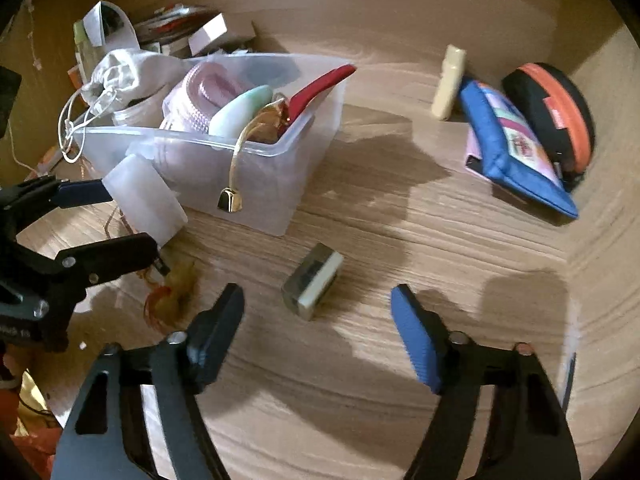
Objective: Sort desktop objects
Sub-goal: 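Move the left gripper to the white round tub while the right moves to the dark square block, then grasp the white round tub with the left gripper while the right grasps the dark block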
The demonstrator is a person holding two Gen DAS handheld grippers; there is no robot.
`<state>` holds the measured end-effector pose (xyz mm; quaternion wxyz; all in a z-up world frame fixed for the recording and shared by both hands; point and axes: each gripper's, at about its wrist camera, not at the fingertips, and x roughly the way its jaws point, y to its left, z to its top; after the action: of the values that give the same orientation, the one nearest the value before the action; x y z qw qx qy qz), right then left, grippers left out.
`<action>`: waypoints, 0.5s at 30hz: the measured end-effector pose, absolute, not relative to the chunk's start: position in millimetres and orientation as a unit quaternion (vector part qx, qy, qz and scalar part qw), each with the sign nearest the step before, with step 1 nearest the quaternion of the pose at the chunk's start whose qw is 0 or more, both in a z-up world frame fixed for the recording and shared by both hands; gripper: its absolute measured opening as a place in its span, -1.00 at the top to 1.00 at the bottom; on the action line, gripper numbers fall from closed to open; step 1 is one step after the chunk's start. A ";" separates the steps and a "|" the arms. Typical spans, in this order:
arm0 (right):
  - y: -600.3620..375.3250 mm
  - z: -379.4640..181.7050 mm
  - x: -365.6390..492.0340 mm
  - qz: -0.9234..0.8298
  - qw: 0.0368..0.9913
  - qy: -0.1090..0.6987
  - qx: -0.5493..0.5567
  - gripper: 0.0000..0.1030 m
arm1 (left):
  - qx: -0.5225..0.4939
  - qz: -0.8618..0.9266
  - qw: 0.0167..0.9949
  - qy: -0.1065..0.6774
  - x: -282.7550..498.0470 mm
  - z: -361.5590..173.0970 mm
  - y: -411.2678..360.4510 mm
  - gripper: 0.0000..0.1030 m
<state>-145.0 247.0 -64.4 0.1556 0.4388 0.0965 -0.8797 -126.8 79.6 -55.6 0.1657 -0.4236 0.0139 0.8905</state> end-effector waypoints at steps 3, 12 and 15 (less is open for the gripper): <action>241.9 -69.4 -150.9 -0.875 0.155 0.101 0.448 -0.02 | -0.422 0.892 0.160 0.016 -132.1 -58.1 83.9 -0.78; 238.5 -71.8 -157.1 -0.873 0.158 0.098 0.450 0.46 | -0.434 0.887 0.159 0.005 -138.0 -65.4 85.7 -0.30; 236.3 -70.8 -156.7 -0.874 0.164 0.103 0.446 0.71 | -0.436 0.887 0.154 -0.005 -138.4 -66.5 82.5 -0.25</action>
<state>-156.7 236.3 -70.8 0.1637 0.4463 0.1030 -0.8737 -138.4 82.5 -66.5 0.1541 -0.4356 -0.0053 0.8868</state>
